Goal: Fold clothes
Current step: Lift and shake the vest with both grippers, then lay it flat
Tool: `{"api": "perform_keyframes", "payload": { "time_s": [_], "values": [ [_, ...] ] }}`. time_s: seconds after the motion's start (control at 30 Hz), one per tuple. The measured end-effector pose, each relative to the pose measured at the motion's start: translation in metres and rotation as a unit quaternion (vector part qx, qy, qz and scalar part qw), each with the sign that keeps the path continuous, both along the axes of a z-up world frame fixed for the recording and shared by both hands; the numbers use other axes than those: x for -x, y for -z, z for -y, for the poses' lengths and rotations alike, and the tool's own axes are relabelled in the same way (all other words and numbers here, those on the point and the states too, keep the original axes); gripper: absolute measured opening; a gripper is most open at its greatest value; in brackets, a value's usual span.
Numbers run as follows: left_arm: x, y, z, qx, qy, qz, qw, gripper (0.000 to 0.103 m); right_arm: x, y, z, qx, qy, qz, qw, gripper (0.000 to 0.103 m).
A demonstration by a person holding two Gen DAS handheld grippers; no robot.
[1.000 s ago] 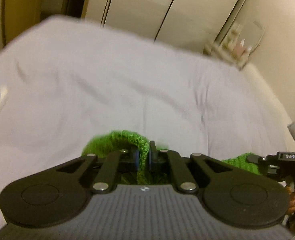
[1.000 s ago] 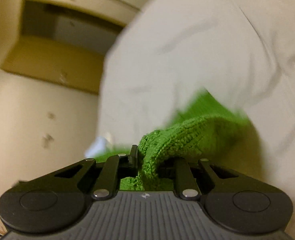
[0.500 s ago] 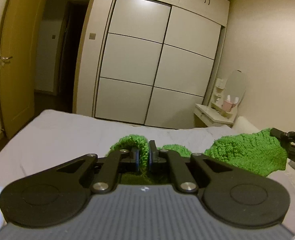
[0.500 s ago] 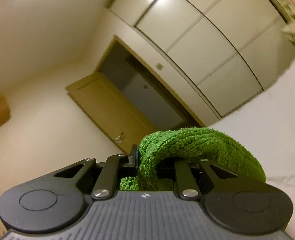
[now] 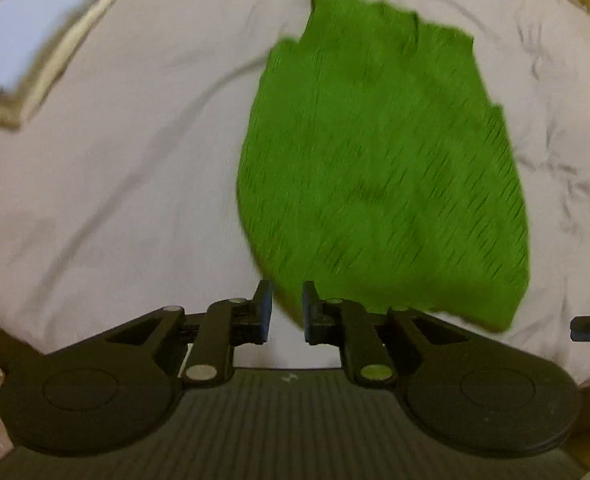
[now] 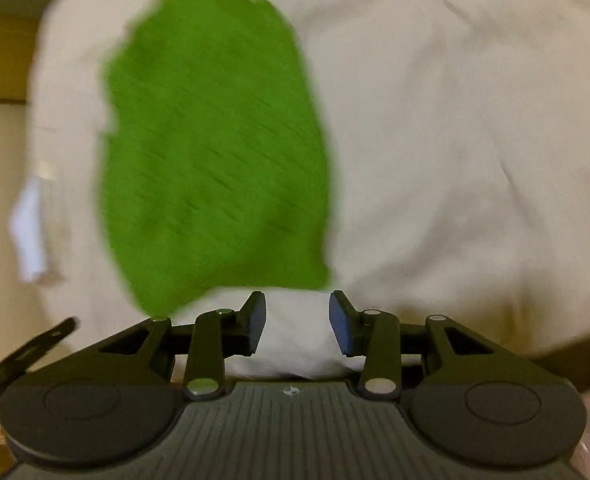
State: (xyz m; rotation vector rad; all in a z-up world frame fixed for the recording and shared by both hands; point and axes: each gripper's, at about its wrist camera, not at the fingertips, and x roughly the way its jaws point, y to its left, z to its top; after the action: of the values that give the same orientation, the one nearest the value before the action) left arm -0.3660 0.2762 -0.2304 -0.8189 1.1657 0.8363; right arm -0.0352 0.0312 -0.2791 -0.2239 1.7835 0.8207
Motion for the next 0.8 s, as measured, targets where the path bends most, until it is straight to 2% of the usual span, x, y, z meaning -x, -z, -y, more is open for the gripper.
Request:
{"api": "perform_keyframes", "payload": {
  "time_s": [0.03, 0.1, 0.17, 0.23, 0.3, 0.4, 0.5, 0.53, 0.57, 0.6, 0.63, 0.67, 0.73, 0.8],
  "values": [
    [0.006, 0.007, 0.001, 0.010, -0.005, 0.002, 0.9999, 0.022, 0.002, 0.006, 0.000, 0.004, -0.008, 0.008, 1.000, 0.050],
    [0.008, 0.022, 0.002, 0.024, -0.025, 0.011, 0.9993, 0.029, 0.006, 0.016, -0.002, 0.010, -0.023, 0.024, 0.999, 0.060],
    [0.013, 0.038, 0.002, 0.040, -0.051, 0.025, 0.9976, 0.033, 0.005, 0.023, -0.004, 0.000, -0.031, 0.038, 0.999, 0.061],
    [0.019, 0.056, -0.001, 0.055, -0.083, 0.043, 0.9941, 0.043, 0.004, 0.032, -0.008, -0.011, -0.025, 0.040, 0.999, 0.072],
    [0.024, 0.071, -0.007, 0.065, -0.118, 0.071, 0.9884, 0.052, 0.001, 0.042, -0.008, -0.027, -0.011, 0.031, 0.999, 0.074],
    [0.029, 0.095, -0.015, 0.070, -0.160, 0.091, 0.9804, 0.053, 0.000, 0.064, -0.004, -0.042, 0.017, 0.013, 0.999, 0.078],
    [0.036, 0.113, -0.019, 0.077, -0.180, 0.119, 0.9734, 0.056, 0.005, 0.091, -0.004, -0.050, 0.040, 0.016, 0.998, 0.081],
    [0.033, 0.121, -0.022, 0.084, -0.186, 0.131, 0.9702, 0.050, 0.007, 0.099, -0.005, -0.055, 0.049, 0.015, 0.997, 0.082],
    [0.031, 0.128, -0.026, 0.091, -0.190, 0.144, 0.9669, 0.042, 0.008, 0.107, -0.006, -0.064, 0.062, 0.009, 0.996, 0.080],
    [0.025, 0.126, -0.031, 0.100, -0.187, 0.156, 0.9646, 0.015, 0.010, 0.113, -0.007, -0.081, 0.077, -0.005, 0.994, 0.063],
    [0.020, 0.122, -0.035, 0.107, -0.184, 0.168, 0.9625, 0.011, 0.010, 0.113, -0.010, -0.095, 0.088, -0.020, 0.991, 0.029],
    [0.016, 0.103, -0.039, 0.096, -0.172, 0.185, 0.9628, 0.009, 0.009, 0.109, -0.012, -0.104, 0.097, -0.033, 0.989, 0.012],
    [0.009, 0.067, -0.049, 0.075, -0.149, 0.216, 0.9619, 0.005, 0.003, 0.089, -0.014, -0.131, 0.121, -0.065, 0.982, 0.009],
    [0.011, 0.023, -0.061, 0.072, -0.143, 0.224, 0.9613, 0.005, -0.012, 0.053, -0.012, -0.161, 0.155, -0.100, 0.970, 0.008]
  ]
}}
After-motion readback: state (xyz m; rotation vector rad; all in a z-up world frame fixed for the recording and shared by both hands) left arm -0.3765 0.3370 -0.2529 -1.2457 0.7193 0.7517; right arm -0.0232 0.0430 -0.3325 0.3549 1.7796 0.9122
